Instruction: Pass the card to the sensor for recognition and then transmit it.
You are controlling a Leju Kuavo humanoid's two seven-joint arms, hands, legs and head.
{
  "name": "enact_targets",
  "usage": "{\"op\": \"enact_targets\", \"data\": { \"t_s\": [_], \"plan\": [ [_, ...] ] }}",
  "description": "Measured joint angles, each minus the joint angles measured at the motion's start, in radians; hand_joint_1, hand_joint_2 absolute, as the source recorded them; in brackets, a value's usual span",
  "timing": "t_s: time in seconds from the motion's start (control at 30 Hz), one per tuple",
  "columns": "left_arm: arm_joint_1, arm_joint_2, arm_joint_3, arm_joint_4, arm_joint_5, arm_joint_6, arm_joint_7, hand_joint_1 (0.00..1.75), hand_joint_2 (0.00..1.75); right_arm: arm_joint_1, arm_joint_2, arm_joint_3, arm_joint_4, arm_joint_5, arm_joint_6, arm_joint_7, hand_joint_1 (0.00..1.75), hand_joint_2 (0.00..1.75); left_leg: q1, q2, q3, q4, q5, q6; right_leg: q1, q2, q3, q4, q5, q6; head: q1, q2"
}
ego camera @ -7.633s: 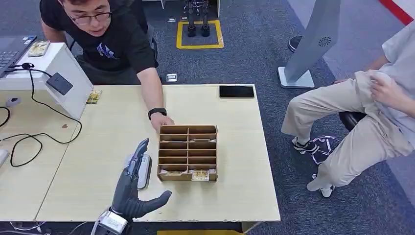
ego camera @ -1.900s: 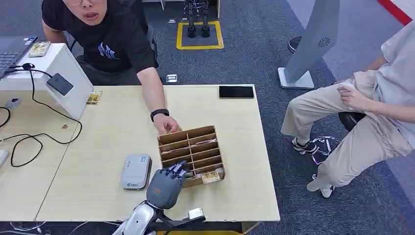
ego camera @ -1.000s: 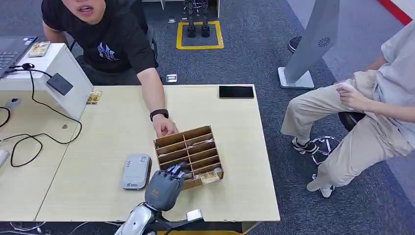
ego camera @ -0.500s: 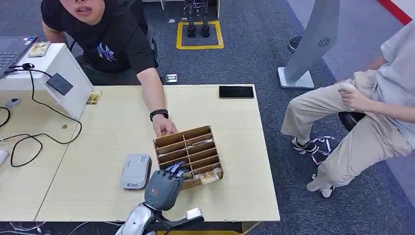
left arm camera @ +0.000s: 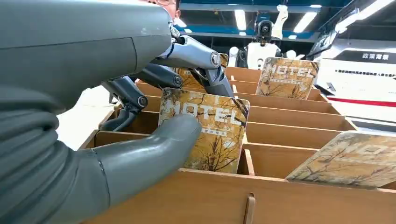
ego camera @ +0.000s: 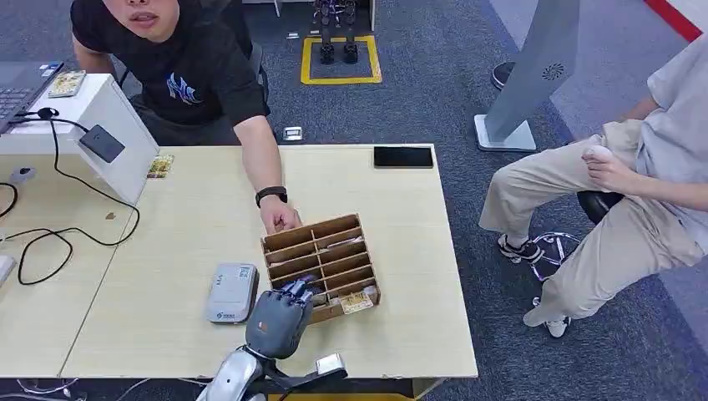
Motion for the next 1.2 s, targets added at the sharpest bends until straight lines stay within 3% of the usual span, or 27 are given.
{"op": "enact_targets", "data": {
  "t_s": [0.7, 0.9, 1.2],
  "plan": [
    [0.077, -0.035, 0.081, -0.069, -0.003, 0.000, -0.101, 1.75, 1.75, 0.000, 0.000, 0.006, 0.002, 0.018, -0.021, 0.005, 0.00, 1.75, 0.000, 0.000, 0.000, 0.000, 0.000, 0.000, 0.000, 0.000, 0.000, 0.000, 0.000, 0.000, 0.000, 0.000],
    [0.097, -0.072, 0.137, -0.101, 0.043, 0.000, -0.202, 1.75, 1.75, 0.001, 0.000, 0.006, 0.002, 0.017, -0.024, 0.005, 0.00, 1.75, 0.000, 0.000, 0.000, 0.000, 0.000, 0.000, 0.000, 0.000, 0.000, 0.000, 0.000, 0.000, 0.000, 0.000],
    [0.119, -0.115, 0.194, -0.134, 0.055, -0.001, -0.243, 1.75, 1.75, 0.001, 0.000, 0.006, 0.002, 0.016, -0.028, 0.005, 0.00, 1.75, 0.000, 0.000, 0.000, 0.000, 0.000, 0.000, 0.000, 0.000, 0.000, 0.000, 0.000, 0.000, 0.000, 0.000]
  ]
}}
